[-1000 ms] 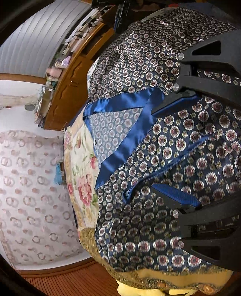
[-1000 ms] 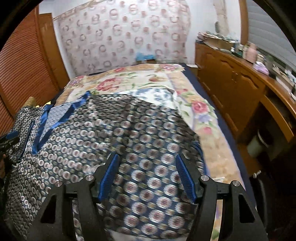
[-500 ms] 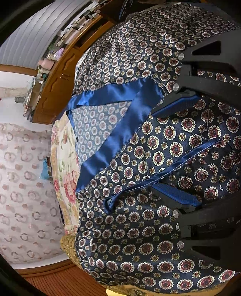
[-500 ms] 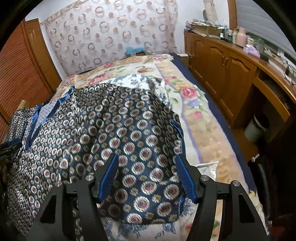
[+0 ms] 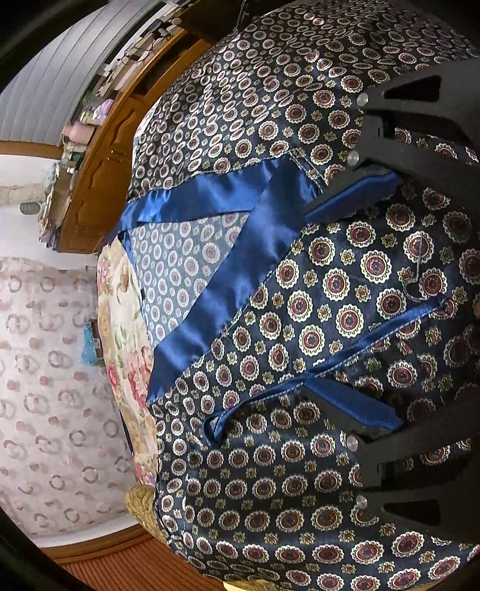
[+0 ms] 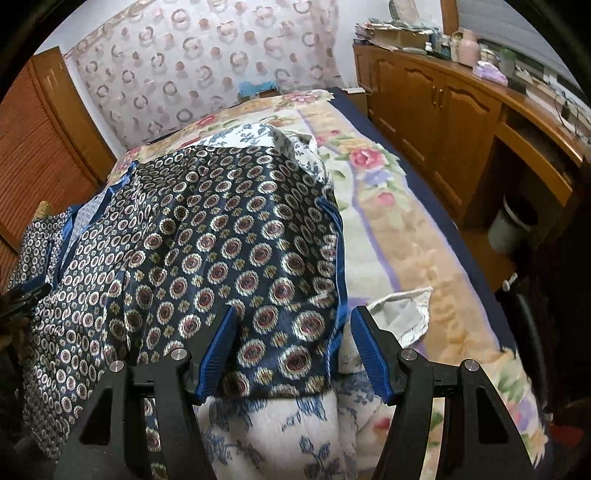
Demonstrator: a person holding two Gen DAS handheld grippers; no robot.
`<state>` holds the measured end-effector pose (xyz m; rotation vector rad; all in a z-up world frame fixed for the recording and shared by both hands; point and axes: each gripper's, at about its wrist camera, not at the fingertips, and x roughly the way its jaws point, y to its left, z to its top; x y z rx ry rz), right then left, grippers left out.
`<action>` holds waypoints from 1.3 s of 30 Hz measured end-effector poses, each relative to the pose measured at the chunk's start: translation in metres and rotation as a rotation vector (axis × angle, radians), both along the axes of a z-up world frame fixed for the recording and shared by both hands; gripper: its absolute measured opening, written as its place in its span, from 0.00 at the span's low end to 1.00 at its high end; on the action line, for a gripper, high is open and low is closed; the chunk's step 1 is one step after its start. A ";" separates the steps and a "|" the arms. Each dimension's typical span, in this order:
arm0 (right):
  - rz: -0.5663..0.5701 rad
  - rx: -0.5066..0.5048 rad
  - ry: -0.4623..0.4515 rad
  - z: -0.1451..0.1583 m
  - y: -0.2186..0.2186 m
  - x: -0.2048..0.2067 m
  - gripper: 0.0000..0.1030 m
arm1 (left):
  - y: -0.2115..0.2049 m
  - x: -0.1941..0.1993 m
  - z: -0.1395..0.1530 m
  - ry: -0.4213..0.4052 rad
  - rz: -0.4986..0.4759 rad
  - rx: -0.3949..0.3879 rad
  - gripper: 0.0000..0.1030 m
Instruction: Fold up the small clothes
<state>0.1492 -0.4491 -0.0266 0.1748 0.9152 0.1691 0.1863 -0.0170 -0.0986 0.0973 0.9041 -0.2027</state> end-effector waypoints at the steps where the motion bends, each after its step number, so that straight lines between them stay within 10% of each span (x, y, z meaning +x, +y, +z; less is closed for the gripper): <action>1: -0.002 0.003 0.003 0.002 -0.004 -0.004 0.64 | 0.000 0.000 0.000 0.000 -0.001 0.000 0.85; 10: -0.001 0.061 0.026 0.005 -0.015 -0.016 0.64 | -0.001 0.001 0.000 0.001 -0.001 -0.001 0.86; 24: -0.015 0.044 -0.046 0.024 -0.005 -0.023 0.09 | -0.001 0.001 0.000 0.002 -0.001 -0.002 0.86; 39: 0.301 0.114 -0.205 0.057 0.115 0.000 0.08 | 0.031 -0.016 0.029 -0.071 0.069 -0.042 0.86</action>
